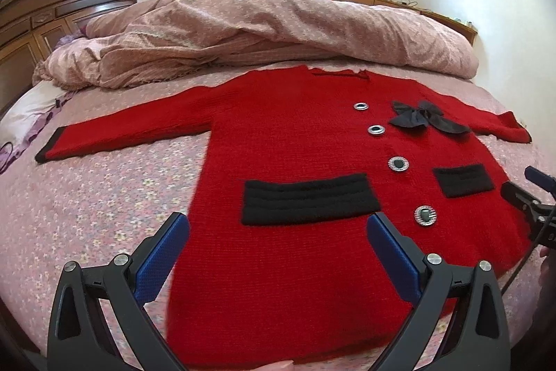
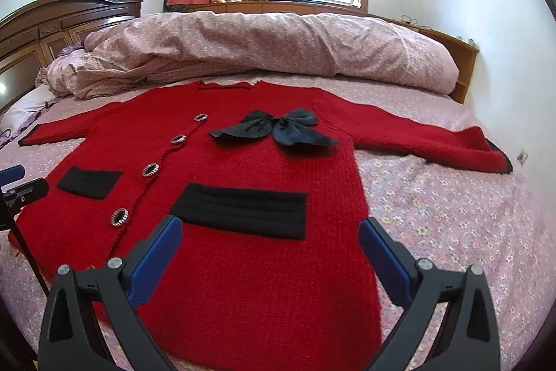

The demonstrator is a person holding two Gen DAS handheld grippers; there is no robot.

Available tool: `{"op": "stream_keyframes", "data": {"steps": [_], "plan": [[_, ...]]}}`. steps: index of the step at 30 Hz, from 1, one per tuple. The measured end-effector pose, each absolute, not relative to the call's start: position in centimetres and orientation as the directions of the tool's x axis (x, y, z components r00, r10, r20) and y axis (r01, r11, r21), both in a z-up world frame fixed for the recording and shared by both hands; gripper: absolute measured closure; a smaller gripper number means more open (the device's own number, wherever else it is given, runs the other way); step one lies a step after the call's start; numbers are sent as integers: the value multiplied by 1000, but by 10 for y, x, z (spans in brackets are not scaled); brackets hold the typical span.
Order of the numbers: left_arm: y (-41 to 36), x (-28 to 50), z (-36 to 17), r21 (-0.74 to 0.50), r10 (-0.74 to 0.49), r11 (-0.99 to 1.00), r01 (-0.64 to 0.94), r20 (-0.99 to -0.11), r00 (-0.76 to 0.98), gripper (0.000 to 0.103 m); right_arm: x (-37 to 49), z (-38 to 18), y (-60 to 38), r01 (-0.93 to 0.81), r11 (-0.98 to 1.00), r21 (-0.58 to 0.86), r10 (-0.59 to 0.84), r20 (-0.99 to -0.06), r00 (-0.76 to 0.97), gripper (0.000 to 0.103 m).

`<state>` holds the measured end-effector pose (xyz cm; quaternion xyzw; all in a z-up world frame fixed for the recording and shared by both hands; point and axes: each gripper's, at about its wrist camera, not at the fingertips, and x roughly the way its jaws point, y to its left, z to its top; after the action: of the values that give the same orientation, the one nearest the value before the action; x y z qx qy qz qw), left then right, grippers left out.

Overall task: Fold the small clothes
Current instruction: 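Grasp the black cuff of one sleeve with the left gripper and lift it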

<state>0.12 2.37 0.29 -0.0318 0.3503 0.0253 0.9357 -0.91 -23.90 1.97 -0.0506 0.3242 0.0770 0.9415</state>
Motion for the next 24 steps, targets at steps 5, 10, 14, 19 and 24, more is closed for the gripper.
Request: {"op": "stream_keyframes", "data": {"steps": [5,10,14,19,24], "plan": [[64,8,-1,-43,99,984,-174,-681,726,4,-3,20,-222,-211,976,-59,131,-614,778,0],[145,27,-3,-186,57,945,-270,-719,692,4,12,19,-201,-216,974,-63,132,-616,777,0],[219,41,-6,-219,104,901,-375,-729,676,4,31,26,-170,-227,973,-42,153,-618,771,0],[324,52,-26,-436,5,744,-507,-755,656,4,57,41,-101,-312,949,36,269,-606,748,0],[398,46,-52,-721,-154,466,-513,-637,755,6,86,48,-10,-412,905,104,389,-593,705,0]]}}
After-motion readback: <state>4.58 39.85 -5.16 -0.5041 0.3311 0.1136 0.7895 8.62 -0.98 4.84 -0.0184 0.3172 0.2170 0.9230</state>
